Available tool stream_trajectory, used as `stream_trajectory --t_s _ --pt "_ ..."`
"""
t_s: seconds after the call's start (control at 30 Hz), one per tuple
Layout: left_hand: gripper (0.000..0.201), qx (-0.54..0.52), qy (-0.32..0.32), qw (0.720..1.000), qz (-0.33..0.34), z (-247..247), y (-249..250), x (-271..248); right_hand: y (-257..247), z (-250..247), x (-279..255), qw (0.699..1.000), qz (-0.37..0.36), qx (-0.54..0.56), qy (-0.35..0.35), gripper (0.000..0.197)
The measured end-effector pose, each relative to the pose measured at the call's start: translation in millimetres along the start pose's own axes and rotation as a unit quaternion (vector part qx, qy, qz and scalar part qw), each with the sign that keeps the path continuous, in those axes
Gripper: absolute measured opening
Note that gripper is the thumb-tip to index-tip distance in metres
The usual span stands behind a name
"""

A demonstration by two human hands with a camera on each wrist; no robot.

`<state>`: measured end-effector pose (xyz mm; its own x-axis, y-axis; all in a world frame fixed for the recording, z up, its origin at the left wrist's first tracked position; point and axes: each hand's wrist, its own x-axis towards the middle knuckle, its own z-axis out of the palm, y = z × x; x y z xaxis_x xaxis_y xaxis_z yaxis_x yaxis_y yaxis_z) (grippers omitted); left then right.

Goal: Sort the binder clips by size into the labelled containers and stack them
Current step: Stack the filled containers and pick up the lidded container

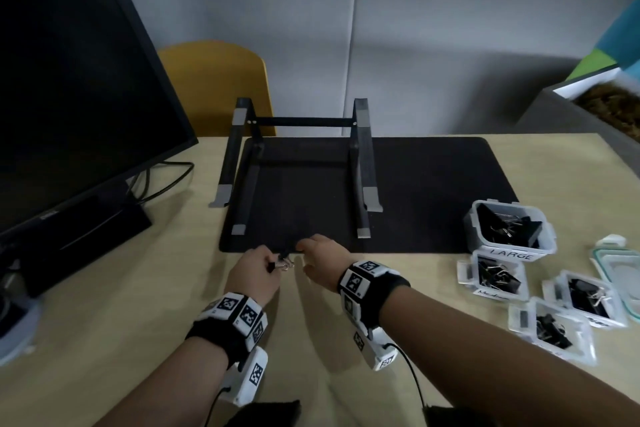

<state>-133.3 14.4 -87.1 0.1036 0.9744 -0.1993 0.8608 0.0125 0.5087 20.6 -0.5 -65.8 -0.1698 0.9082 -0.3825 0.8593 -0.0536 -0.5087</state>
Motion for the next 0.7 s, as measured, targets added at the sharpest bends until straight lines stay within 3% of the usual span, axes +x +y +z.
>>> stream_trajectory --t_s 0.13,0.33,0.43,0.7 --pt "0.015 0.036 -0.023 0.999 0.021 -2.6 -2.8 0.3 -8.4 4.1 16.6 0.999 -0.028 -0.018 -0.008 0.050" --pt "0.021 0.035 -0.044 0.998 0.024 -3.1 -6.9 -1.2 -13.3 7.7 21.7 0.995 -0.059 -0.082 -0.010 0.026" --pt "0.015 0.046 -0.041 0.997 0.036 -5.3 -4.2 -1.2 -11.9 5.3 19.2 0.996 -0.032 -0.086 0.000 0.017" --pt "0.008 0.021 -0.083 0.995 0.051 -3.9 21.2 -10.3 4.0 -0.7 -11.7 0.998 0.051 -0.037 0.030 0.022"
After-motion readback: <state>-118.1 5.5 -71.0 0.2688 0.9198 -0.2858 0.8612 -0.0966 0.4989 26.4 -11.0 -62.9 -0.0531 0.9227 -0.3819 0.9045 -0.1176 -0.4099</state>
